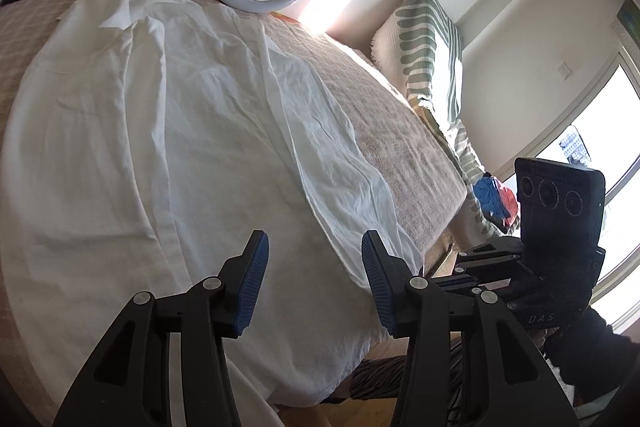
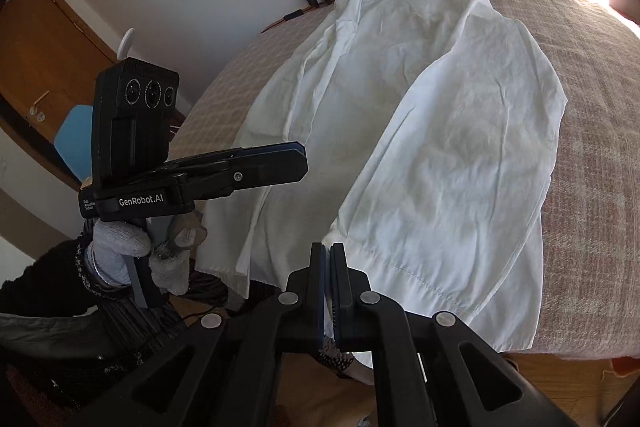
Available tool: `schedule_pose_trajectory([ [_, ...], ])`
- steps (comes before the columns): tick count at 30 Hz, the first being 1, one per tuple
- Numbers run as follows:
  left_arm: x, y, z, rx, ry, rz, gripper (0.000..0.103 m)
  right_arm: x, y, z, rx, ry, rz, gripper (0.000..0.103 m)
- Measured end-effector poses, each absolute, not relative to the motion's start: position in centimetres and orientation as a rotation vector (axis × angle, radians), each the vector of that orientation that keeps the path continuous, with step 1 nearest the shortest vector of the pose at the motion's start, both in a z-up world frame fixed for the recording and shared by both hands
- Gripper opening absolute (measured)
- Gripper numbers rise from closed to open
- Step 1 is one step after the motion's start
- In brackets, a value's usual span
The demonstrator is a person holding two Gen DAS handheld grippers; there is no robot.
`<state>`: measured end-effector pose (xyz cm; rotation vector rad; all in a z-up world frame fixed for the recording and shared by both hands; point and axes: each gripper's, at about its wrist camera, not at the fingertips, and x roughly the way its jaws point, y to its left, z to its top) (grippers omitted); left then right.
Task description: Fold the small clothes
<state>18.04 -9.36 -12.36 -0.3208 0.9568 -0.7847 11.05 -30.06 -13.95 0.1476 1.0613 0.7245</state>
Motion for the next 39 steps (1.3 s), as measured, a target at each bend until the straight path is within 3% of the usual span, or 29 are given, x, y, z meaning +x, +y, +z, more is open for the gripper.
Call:
schedule_pose_trajectory([
  [4,18.0,-9.7,-12.4,-0.306,0.968,-0.790,0.047,10.7,-29.9,-14.0,0.102,1.063,0.760,0.008],
  [6,17.6,-9.8,-12.3,-0.290,0.958,-0.780,0.047,10.2,-30.8,-13.6,0.103,1.060,0.770,0.032],
  [7,17.3,-9.7,-12.2,-0.277,0.947,-0.777,0.047,10.2,-31.8,-13.3,0.114,1.039,0.756,0.034],
  [11,15.7,-10.6,-11.7,-0.223,0.903,-0.776,0.047,11.9,-36.9,-13.2,0.160,1.009,0.575,0.034],
  [19,12.6,-15.1,-12.0,-0.111,0.856,-0.828,0.047,14.4,-42.3,-17.6,0.300,1.140,0.445,0.034],
  [22,11.3,-17.2,-12.1,-0.028,0.828,-0.849,0.054,14.0,-42.6,-17.8,0.334,1.139,0.486,0.029],
  [24,10.4,-18.6,-12.0,0.037,0.794,-0.858,0.058,13.7,-42.4,-18.2,0.357,1.157,0.523,0.002],
  [31,7.8,-23.3,-12.8,0.267,0.686,-0.853,0.061,13.0,-42.2,-16.6,0.525,1.079,0.660,0.000],
  [36,9.4,-23.9,-13.3,0.244,0.685,-0.741,0.059,13.2,-42.3,-16.0,0.591,1.045,0.703,0.000],
  [37,9.9,-23.7,-13.3,0.206,0.689,-0.737,0.051,13.2,-42.3,-16.0,0.597,1.045,0.711,0.000],
  [38,10.5,-23.4,-13.3,0.152,0.703,-0.748,0.032,13.1,-42.4,-16.0,0.596,1.045,0.713,0.000],
  [39,11.0,-23.1,-13.3,0.096,0.720,-0.771,0.021,13.1,-42.4,-16.0,0.592,1.047,0.715,0.000],
])
